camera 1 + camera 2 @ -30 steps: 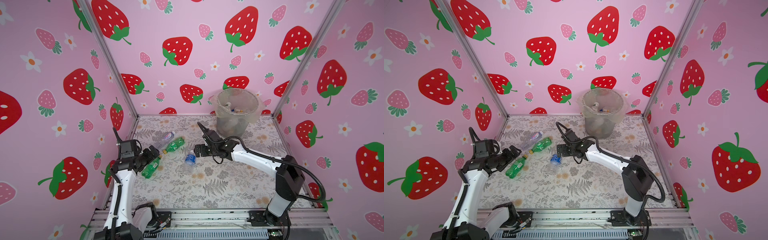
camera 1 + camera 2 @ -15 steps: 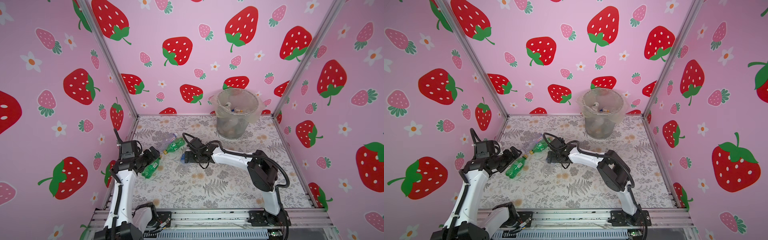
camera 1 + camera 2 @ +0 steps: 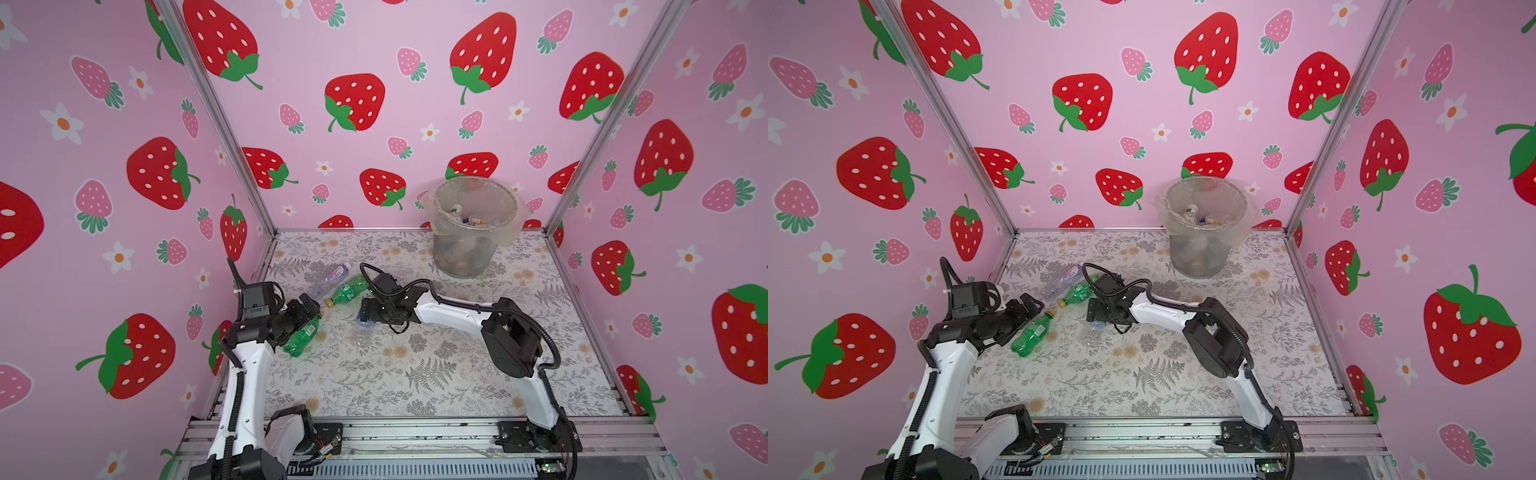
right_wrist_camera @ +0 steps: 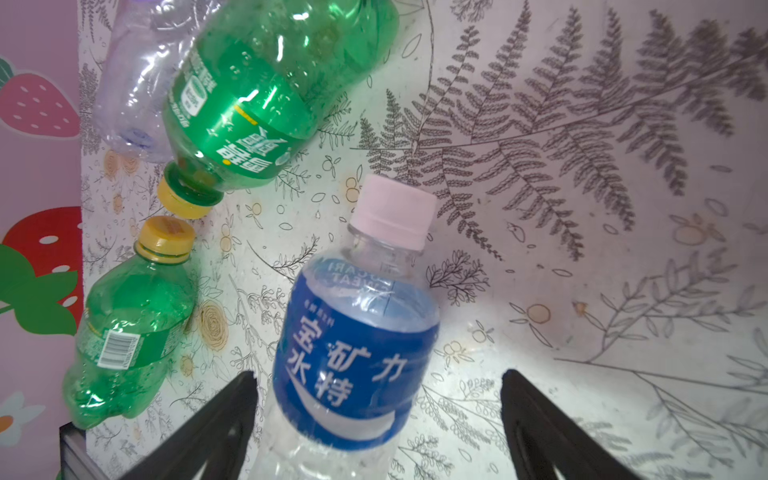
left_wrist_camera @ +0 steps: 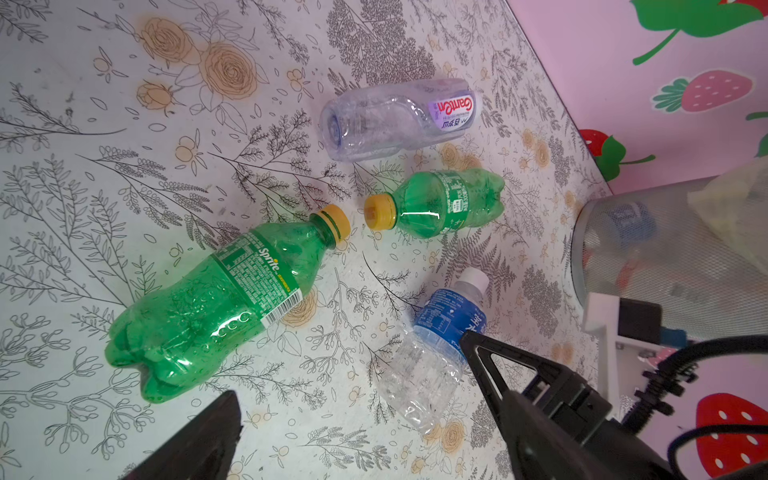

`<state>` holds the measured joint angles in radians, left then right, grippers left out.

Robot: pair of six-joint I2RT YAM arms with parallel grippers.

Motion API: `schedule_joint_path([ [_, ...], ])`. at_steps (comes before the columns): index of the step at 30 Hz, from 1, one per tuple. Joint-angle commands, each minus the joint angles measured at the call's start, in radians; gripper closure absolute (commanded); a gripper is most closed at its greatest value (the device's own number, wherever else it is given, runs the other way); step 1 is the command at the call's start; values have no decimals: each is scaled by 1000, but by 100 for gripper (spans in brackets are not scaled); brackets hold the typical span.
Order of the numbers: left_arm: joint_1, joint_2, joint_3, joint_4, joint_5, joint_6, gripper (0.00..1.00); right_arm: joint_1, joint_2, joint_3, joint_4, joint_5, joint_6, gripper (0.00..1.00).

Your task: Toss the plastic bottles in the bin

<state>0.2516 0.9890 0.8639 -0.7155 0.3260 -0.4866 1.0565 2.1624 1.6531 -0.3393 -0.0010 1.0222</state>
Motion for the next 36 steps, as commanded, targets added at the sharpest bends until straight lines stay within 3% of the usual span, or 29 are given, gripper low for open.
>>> schedule_joint_path([
  [1, 5, -12, -5, -8, 17, 5, 1, 10, 37, 5, 29, -40, 54, 10],
  [7, 5, -12, -3, -13, 22, 10, 1, 12, 54, -6, 66, -86, 52, 28],
  [10, 5, -20, -6, -10, 19, 7, 1, 11, 26, -32, 60, -63, 44, 43],
  [16, 6, -24, -6, -7, 27, 6, 1, 7, -88, -116, 46, -2, 8, 46],
  [22, 5, -30, -8, -4, 31, 6, 1, -35, -295, -277, 64, 43, -26, 46],
  [29, 5, -30, -9, -5, 35, 6, 1, -201, -559, -390, -30, 88, -111, 45],
  [36, 5, -30, -11, -6, 35, 6, 1, -346, -759, -338, -131, 123, -195, 45],
])
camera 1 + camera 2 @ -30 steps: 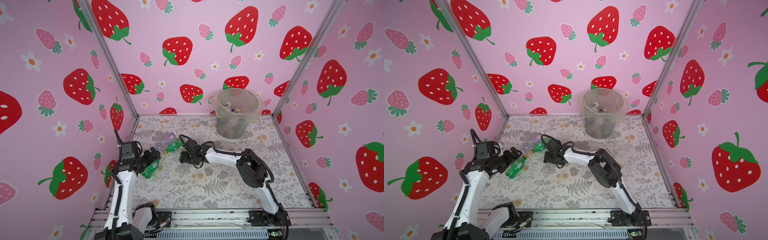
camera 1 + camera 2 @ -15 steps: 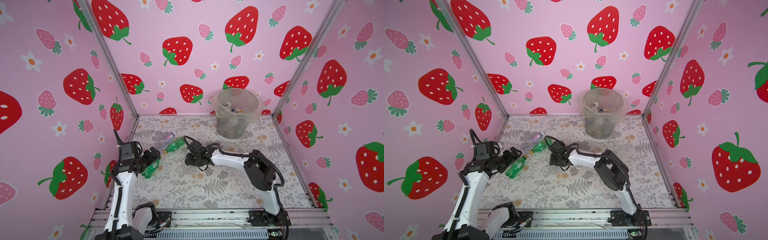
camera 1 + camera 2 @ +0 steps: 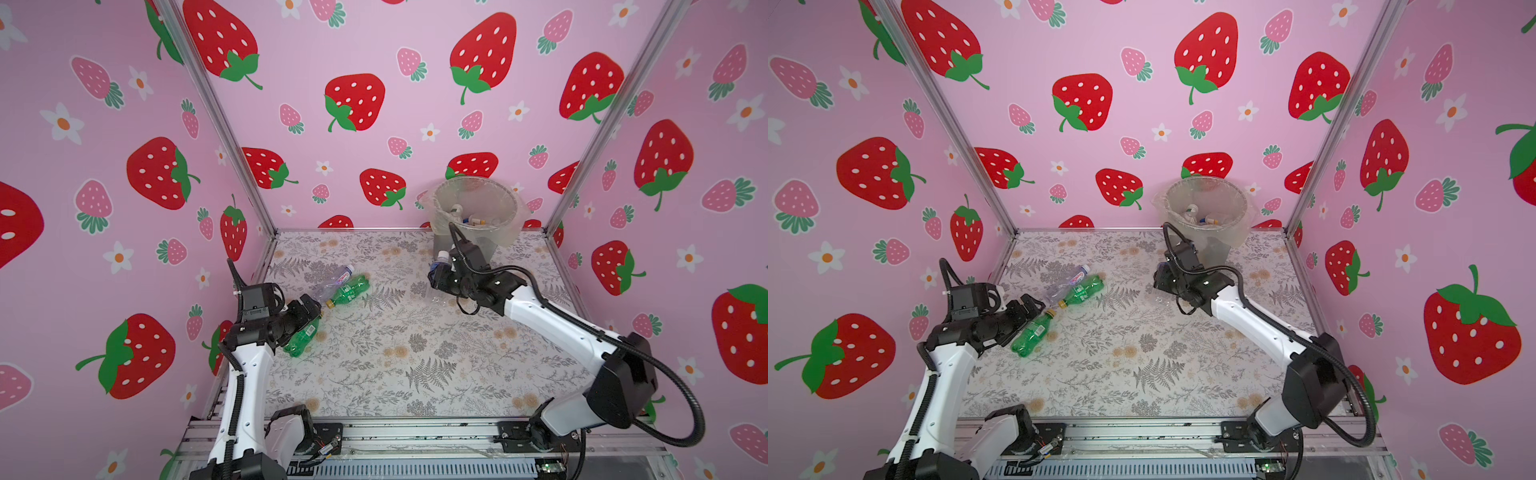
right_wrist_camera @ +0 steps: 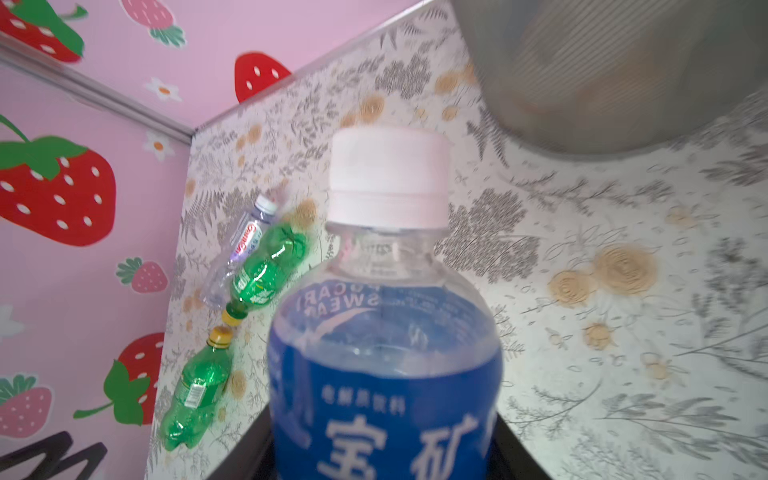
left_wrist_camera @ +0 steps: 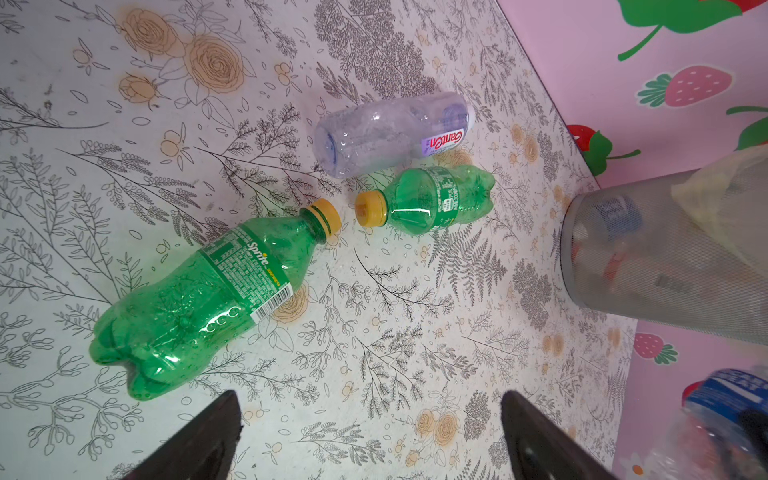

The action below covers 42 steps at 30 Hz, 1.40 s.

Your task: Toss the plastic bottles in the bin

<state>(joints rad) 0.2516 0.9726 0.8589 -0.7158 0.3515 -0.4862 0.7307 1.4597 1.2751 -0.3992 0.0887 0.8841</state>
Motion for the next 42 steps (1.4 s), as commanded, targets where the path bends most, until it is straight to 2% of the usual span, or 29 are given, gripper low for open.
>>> schedule_joint_path([
  [1, 5, -13, -7, -7, 9, 4, 1, -34, -73, 54, -79, 34, -67, 45],
  [5, 5, -11, -7, -6, 9, 4, 1, -94, -112, 147, -124, 30, -103, 45],
  [14, 5, -16, -8, -9, 5, 4, 1, -183, -96, 367, -197, 52, -168, 44],
  [19, 5, -19, -13, -11, 2, 3, 1, -192, -161, 274, -151, 82, -148, 44],
  [24, 5, -4, -13, -9, 1, 2, 1, -192, -296, 10, 27, 107, -71, 45],
  [27, 5, 7, -11, -10, 3, 3, 1, -192, -305, -9, 62, 144, -74, 45],
  [31, 5, 9, -9, -11, 0, 3, 1, -194, -210, 136, 30, 181, -123, 44],
  [35, 5, 4, -10, -14, -16, 0, 1, -207, -52, 347, 6, 234, -158, 44],
  [38, 5, 6, -8, -16, -28, 1, 1, -232, 107, 544, -9, 283, -169, 44],
  [42, 5, 13, -6, -20, -46, -2, 1, -295, 389, 922, -71, 269, -141, 43],
])
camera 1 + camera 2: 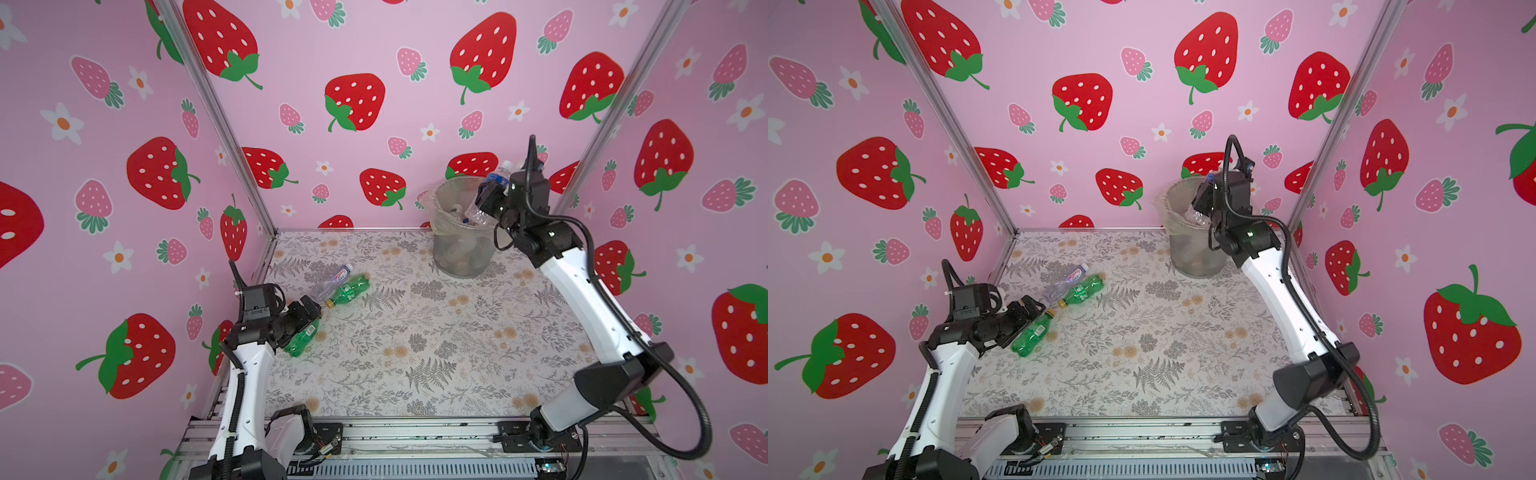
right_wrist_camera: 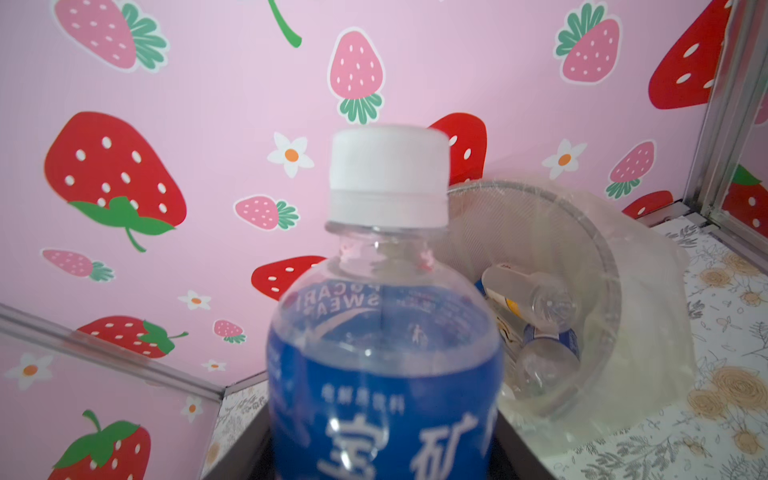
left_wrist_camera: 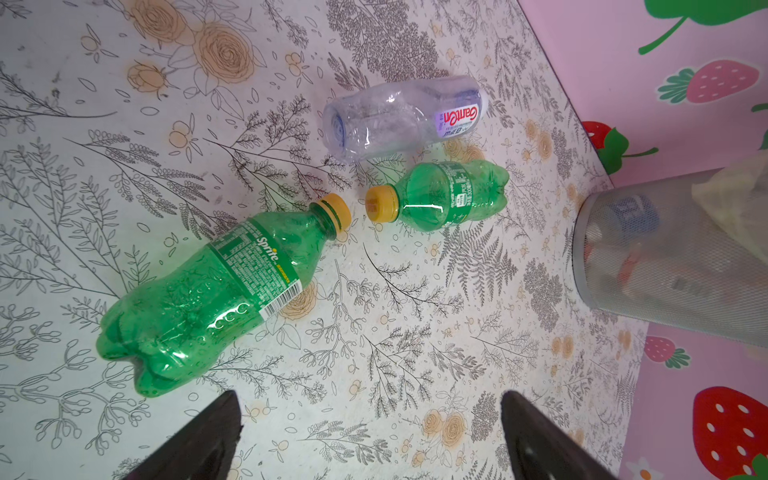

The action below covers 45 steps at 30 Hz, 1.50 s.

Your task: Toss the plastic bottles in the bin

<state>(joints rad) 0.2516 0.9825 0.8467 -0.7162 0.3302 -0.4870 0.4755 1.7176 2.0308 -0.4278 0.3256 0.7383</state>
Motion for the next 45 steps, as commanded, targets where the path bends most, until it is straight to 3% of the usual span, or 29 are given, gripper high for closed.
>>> schedule_joint_path([
  [1, 5, 5, 9, -20, -29, -4, 1, -58, 219, 281, -77, 31, 19, 38],
  [2, 5, 5, 10, -21, -34, -5, 1, -71, 286, 376, -107, 21, 29, 29],
  [4, 5, 7, 12, -24, -43, -10, 1, -110, 405, 536, -144, -56, 74, 0],
  [8, 5, 1, 19, -36, -57, -19, 1, -140, 411, 513, -115, -120, 117, 1],
  [15, 5, -10, 30, -54, -67, -53, 1, -140, 121, 72, 71, -175, 94, 1],
  [32, 5, -122, 21, -141, -172, -213, 1, -136, -144, -293, 92, -448, -66, 1],
  [39, 5, -119, 28, -164, -224, -177, 1, -136, -221, -462, 171, -626, -139, 1],
  [45, 5, -125, 38, -115, -258, -69, 1, -136, -275, -609, 236, -702, -124, 1],
])
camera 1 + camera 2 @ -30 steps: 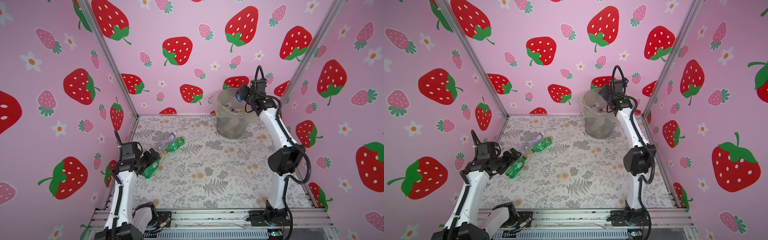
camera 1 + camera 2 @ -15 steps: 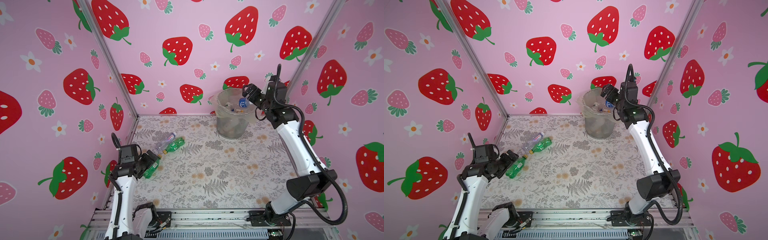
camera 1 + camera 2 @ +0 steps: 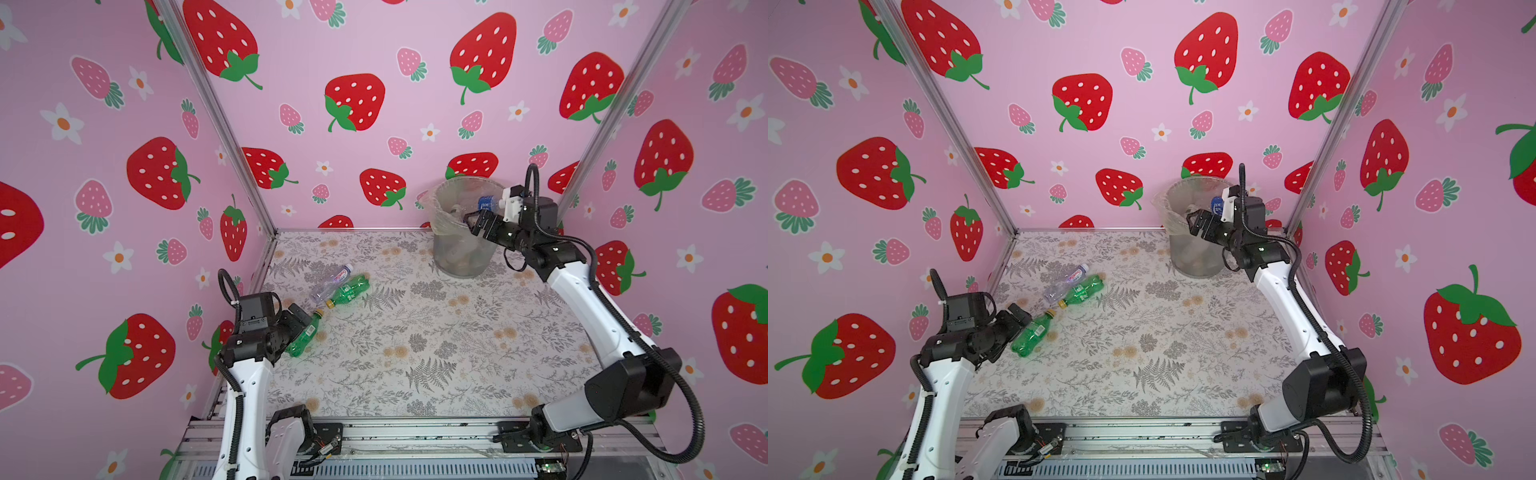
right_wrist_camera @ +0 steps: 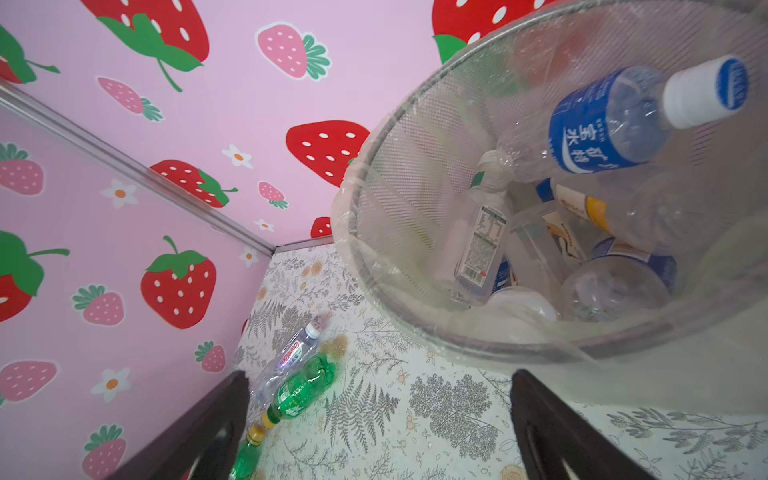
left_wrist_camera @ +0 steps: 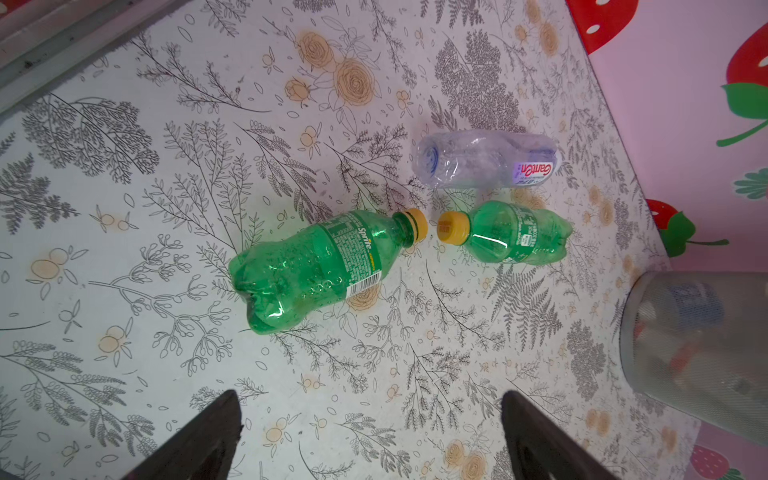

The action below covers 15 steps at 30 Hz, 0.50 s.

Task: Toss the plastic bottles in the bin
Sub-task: 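Draw the right gripper back while the left gripper lowers toward the Sprite bottle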

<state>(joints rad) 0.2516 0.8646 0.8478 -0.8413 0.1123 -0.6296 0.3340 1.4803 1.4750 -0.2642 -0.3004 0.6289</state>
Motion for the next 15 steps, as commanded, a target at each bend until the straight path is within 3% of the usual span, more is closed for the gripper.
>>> schedule_joint_path([
  [1, 5, -9, 36, 26, -26, 105, 1, 6, -46, -80, 88, -85, -8, 1],
  [9, 5, 2, -58, 215, -42, 313, 1, 6, -93, -248, 154, -129, 16, 1],
  [15, 5, 122, -53, 210, -48, 414, 1, 5, -116, -320, 172, -143, 14, 1],
])
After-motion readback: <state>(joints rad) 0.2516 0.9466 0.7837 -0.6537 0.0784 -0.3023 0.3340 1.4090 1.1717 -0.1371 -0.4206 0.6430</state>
